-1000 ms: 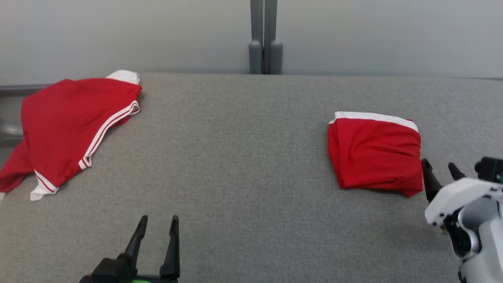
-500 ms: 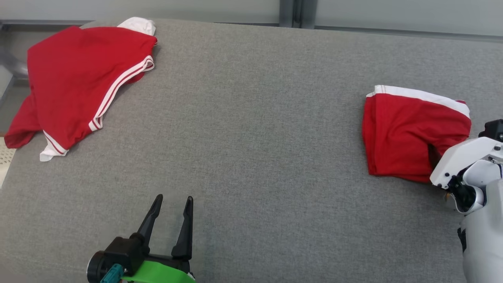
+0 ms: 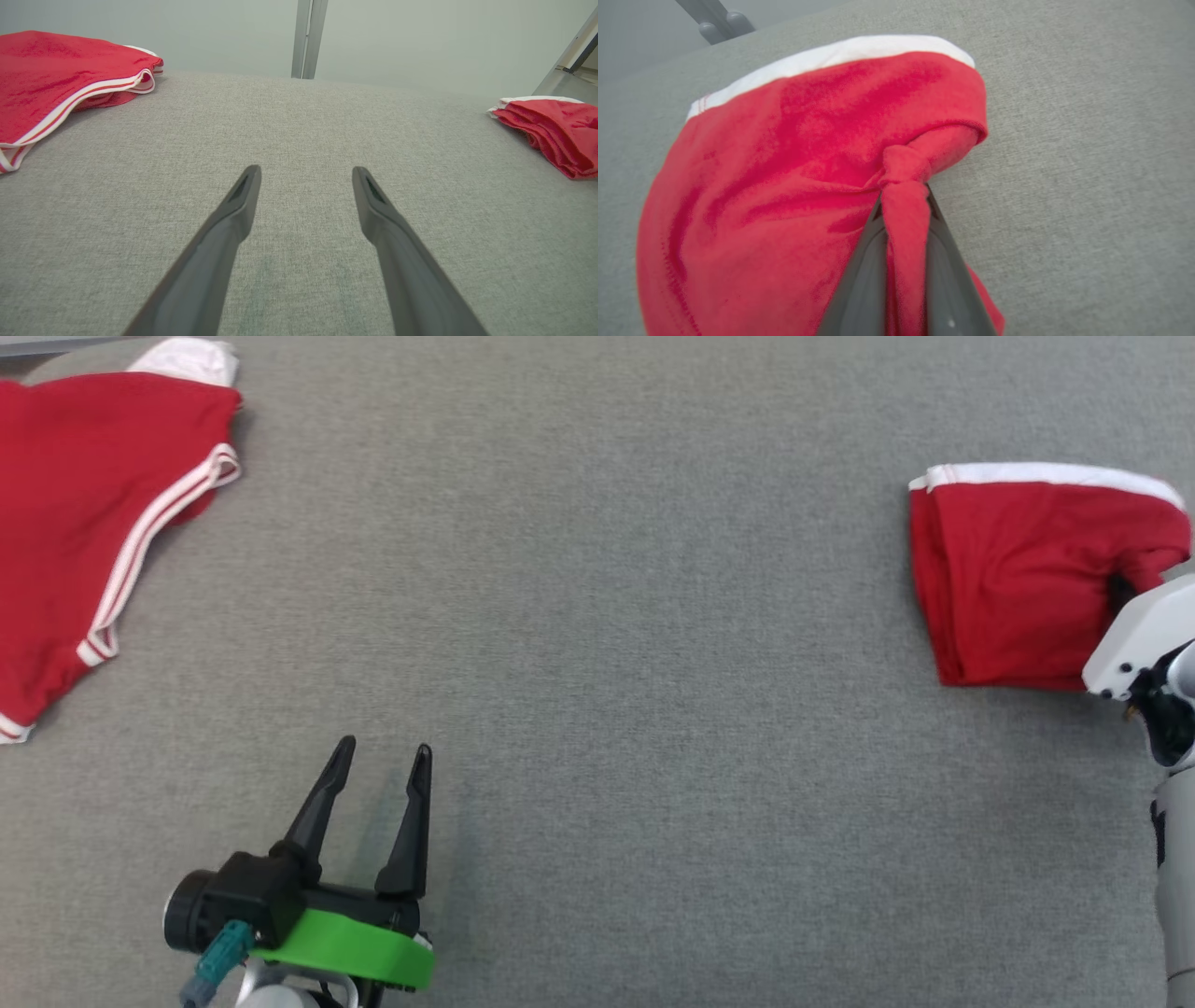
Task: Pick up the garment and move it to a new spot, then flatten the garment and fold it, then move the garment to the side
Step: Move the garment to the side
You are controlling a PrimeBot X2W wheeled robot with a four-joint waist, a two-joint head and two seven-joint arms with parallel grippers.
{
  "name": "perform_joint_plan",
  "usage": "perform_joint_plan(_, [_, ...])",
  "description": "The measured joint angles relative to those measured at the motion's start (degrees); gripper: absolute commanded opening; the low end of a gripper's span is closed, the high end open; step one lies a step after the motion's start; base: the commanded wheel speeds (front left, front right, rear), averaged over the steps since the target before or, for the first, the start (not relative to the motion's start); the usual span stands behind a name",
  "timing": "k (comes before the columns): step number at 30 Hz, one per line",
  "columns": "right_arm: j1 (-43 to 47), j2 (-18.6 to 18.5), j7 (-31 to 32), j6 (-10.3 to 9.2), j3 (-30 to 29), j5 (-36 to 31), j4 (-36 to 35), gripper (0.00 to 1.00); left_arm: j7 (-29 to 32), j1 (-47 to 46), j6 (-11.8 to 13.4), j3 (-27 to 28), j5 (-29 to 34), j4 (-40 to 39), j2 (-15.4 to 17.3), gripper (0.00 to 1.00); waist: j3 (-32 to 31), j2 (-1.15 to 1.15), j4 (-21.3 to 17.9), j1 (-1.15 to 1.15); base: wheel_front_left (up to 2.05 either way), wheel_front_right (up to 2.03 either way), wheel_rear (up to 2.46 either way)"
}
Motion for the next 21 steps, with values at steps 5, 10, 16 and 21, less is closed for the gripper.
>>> perform_joint_plan(5, [-4.5, -2.7, -1.9, 0.00, -2.4, -4.7, -2.1, 0.00, 0.0, -3.4, 0.0, -0.7, -0.5, -0.8, 2.7, 1.00, 4.6, 0.00, -3.1, 0.00, 0.00, 0.00, 0.00])
perform_joint_plan(10, [-9.5, -5.3, -1.2, 0.00, -5.1, -11.1, -2.0, 0.00, 0.0, -3.8, 0.0, -1.8, -1.0, -0.5, 5.4, 1.00, 9.6, 0.00, -5.6, 0.01, 0.00, 0.00, 0.00])
perform_joint_plan(16, [-11.3, -9.2, 2.1, 0.00, -9.0, -18.1, -3.0, 0.00, -0.2, -3.1, -0.2, -0.8, -1.1, -0.8, 6.7, 1.00, 14.0, 0.00, -6.8, 0.01, 0.00, 0.00, 0.00])
perform_joint_plan(21, [-12.3, -11.3, 3.6, 0.00, -10.9, -21.9, -4.3, 0.03, -0.5, -2.8, -0.3, -0.2, -1.3, -1.6, 6.9, 1.00, 15.2, 0.00, -6.0, 0.00, 0.00, 0.00, 0.00])
